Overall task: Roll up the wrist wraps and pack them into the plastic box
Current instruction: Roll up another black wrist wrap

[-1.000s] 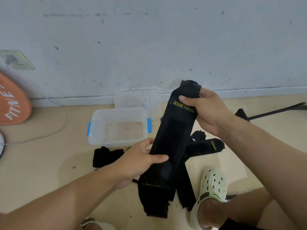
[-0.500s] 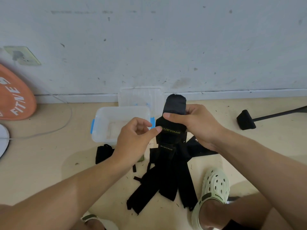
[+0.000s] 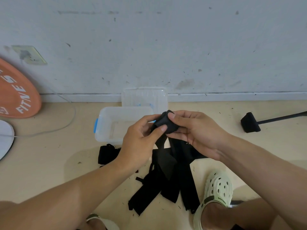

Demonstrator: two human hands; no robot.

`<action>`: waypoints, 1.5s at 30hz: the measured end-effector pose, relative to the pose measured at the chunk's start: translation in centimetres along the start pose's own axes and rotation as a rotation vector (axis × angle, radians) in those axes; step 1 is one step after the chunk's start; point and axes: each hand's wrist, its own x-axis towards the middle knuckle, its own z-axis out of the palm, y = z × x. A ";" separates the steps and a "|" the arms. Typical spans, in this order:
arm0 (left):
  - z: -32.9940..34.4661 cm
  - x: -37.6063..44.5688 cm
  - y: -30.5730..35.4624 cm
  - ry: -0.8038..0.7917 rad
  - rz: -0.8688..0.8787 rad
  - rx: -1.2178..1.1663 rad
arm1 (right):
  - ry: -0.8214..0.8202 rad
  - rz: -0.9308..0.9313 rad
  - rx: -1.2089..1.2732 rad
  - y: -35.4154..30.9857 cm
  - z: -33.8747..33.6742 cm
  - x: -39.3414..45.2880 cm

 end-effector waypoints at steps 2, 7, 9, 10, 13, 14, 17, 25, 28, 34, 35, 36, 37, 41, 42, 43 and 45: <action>0.0 0.0 0.3 -0.011 -0.010 -0.042 | -0.004 -0.002 -0.030 -0.1 -0.1 0.0; 0.1 -0.2 0.5 -0.062 -0.030 -0.058 | 0.054 -0.063 -0.180 0.0 -0.1 -0.2; 0.1 -0.1 0.5 -0.069 -0.036 -0.058 | 0.098 -0.114 -0.270 0.0 0.0 -0.3; 0.2 -0.1 0.4 -0.070 -0.039 -0.053 | 0.127 -0.143 -0.328 0.0 0.1 -0.4; 0.2 0.0 0.3 -0.080 -0.049 -0.041 | 0.229 -0.232 -0.525 0.3 0.1 -0.4; 0.2 0.0 0.3 -0.085 -0.053 -0.039 | 0.268 -0.265 -0.606 0.4 0.1 -0.3; 0.1 0.0 0.4 -0.098 -0.067 -0.022 | 0.334 -0.322 -0.770 0.4 -0.3 0.1; 0.2 0.1 0.5 -0.145 -0.132 -0.091 | 0.205 -0.364 -0.752 0.2 -0.7 0.2; 0.2 0.2 0.3 -0.182 -0.149 -0.131 | 0.233 -0.370 -0.683 0.2 -0.7 0.2; -0.1 0.4 0.3 -0.165 -0.170 -0.132 | 0.149 -0.361 -0.685 -0.3 -0.7 0.1; -0.1 0.4 0.3 -0.156 -0.183 -0.131 | 0.143 -0.379 -0.694 -0.3 -0.8 0.1; -0.2 0.4 0.2 -0.148 -0.198 -0.129 | 0.136 -0.396 -0.692 -0.3 -0.8 0.1; -0.2 0.5 0.2 -0.145 -0.213 -0.128 | 0.127 -0.416 -0.688 -0.3 -0.8 0.1; -0.3 0.7 0.3 -0.143 -0.269 -0.168 | 0.118 -0.476 -0.692 -0.2 -0.9 0.0; -0.3 0.8 0.4 -0.145 -0.281 -0.191 | 0.133 -0.495 -0.692 -0.2 -0.9 0.0; -0.3 0.8 0.5 -0.153 -0.293 -0.227 | 0.152 -0.518 -0.695 -0.1 -1.0 0.0; -0.3 0.7 1.0 -0.189 -0.312 -0.310 | 0.187 -0.574 -0.724 0.2 -1.1 0.1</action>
